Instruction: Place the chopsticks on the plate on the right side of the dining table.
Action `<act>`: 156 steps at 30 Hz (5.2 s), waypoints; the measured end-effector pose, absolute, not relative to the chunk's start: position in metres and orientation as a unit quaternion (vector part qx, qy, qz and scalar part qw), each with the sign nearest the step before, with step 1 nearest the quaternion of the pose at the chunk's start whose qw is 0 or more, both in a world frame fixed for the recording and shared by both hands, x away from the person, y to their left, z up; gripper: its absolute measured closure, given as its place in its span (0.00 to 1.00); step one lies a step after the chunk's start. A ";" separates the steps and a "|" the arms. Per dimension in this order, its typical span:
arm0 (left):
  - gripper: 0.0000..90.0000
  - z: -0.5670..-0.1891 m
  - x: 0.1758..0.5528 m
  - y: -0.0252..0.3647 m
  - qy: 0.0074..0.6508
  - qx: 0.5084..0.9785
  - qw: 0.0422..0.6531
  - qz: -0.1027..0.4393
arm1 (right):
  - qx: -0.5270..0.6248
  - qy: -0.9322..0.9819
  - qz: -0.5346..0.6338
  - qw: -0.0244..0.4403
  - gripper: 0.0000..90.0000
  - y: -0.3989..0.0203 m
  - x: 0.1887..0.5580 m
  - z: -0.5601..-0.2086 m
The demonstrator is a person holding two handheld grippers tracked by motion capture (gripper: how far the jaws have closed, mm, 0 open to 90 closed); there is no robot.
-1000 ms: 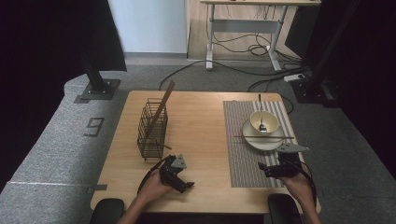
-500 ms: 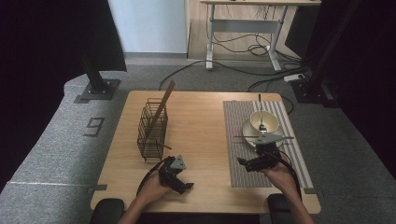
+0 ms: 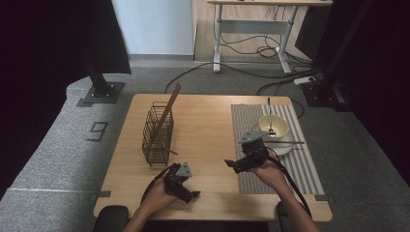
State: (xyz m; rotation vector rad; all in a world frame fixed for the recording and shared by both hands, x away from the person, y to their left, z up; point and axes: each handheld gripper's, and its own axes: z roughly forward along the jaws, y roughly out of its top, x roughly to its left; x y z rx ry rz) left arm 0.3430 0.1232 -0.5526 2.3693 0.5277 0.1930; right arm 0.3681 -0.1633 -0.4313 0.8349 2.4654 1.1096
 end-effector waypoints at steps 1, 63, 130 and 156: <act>0.00 -0.553 0.343 0.123 0.203 0.913 0.346 0.074 | 0.288 0.862 0.387 0.154 0.00 -0.159 0.369 -0.431; 0.00 -0.552 0.341 0.123 0.199 0.915 0.344 0.071 | 0.230 0.856 0.447 0.120 0.13 -0.008 0.406 -0.414; 0.00 -0.553 0.341 0.122 0.199 0.915 0.344 0.072 | 0.171 0.855 0.480 0.092 0.92 -0.056 0.403 -0.347; 0.00 -0.553 0.342 0.123 0.197 0.915 0.346 0.069 | 0.195 0.839 0.496 0.113 0.92 -0.116 0.384 -0.327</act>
